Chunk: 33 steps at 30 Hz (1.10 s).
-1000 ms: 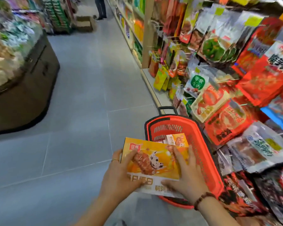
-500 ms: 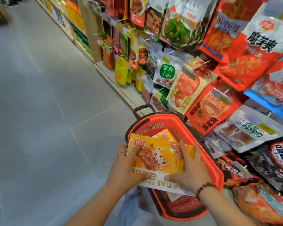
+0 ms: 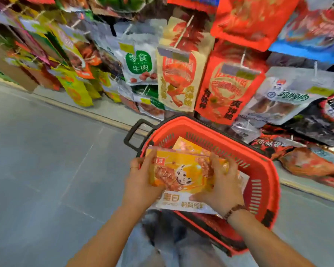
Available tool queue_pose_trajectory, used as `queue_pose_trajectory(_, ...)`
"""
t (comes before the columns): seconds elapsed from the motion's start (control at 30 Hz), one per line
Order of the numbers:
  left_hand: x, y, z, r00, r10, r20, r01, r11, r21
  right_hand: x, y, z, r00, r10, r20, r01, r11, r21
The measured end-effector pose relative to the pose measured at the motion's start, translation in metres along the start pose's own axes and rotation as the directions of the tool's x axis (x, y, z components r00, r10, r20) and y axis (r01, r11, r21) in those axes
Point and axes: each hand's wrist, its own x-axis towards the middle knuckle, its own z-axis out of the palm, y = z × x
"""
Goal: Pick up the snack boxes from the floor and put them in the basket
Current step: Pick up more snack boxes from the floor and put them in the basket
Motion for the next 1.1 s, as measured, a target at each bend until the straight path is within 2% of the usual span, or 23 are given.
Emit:
queue_pose_trajectory(0.1, 0.04, -0.021, 0.029, 0.998, 0.019, 0.062, -0.015, 0.998, -0.069, 0.021, 0.014, 0.038, 0.99, 0.089, -0.108, -0.08, 0.993, 0.087)
queue_pose_trajectory(0.23, 0.086, -0.049, 0.072, 0.993, 0.039, 0.109, -0.007, 0.959, -0.282, 0.05, 0.032, 0.091, 0.949, 0.198, -0.245, -0.156, 0.971, 0.181)
queue_pose_trajectory(0.37, 0.13, -0.078, 0.108, 0.985, 0.074, 0.155, -0.026, 0.957, -0.29, 0.075, 0.04, 0.134, 0.896, 0.316, -0.312, -0.235, 0.933, 0.272)
queue_pose_trajectory(0.43, 0.147, -0.089, 0.123, 0.981, 0.065, 0.184, -0.008, 0.956, -0.293, 0.083, 0.041, 0.147, 0.88, 0.376, -0.289, -0.274, 0.901, 0.336)
queue_pose_trajectory(0.53, 0.169, -0.103, 0.139, 0.98, 0.074, 0.183, -0.044, 0.985, -0.165, 0.092, 0.047, 0.162, 0.838, 0.474, -0.27, -0.329, 0.834, 0.444)
queue_pose_trajectory(0.63, 0.184, -0.121, 0.149, 0.958, 0.058, 0.281, -0.016, 0.989, -0.15, 0.096, 0.057, 0.183, 0.797, 0.536, -0.28, -0.381, 0.805, 0.455)
queue_pose_trajectory(0.73, 0.183, -0.145, 0.159, 0.905, 0.074, 0.419, -0.058, 0.997, -0.05, 0.098, 0.068, 0.199, 0.803, 0.554, -0.222, -0.434, 0.797, 0.42)
queue_pose_trajectory(0.83, 0.177, -0.166, 0.165, 0.85, 0.054, 0.524, -0.085, 0.996, 0.035, 0.102, 0.072, 0.206, 0.847, 0.509, -0.15, -0.425, 0.82, 0.383)
queue_pose_trajectory(0.93, 0.177, -0.178, 0.175, 0.818, 0.034, 0.574, -0.105, 0.99, 0.091, 0.105, 0.075, 0.223, 0.869, 0.489, -0.077, -0.436, 0.829, 0.351)
queue_pose_trajectory(1.1, 0.172, -0.177, 0.189, 0.778, 0.042, 0.627, -0.152, 0.981, 0.124, 0.105, 0.098, 0.244, 0.858, 0.514, -0.013, -0.486, 0.819, 0.304)
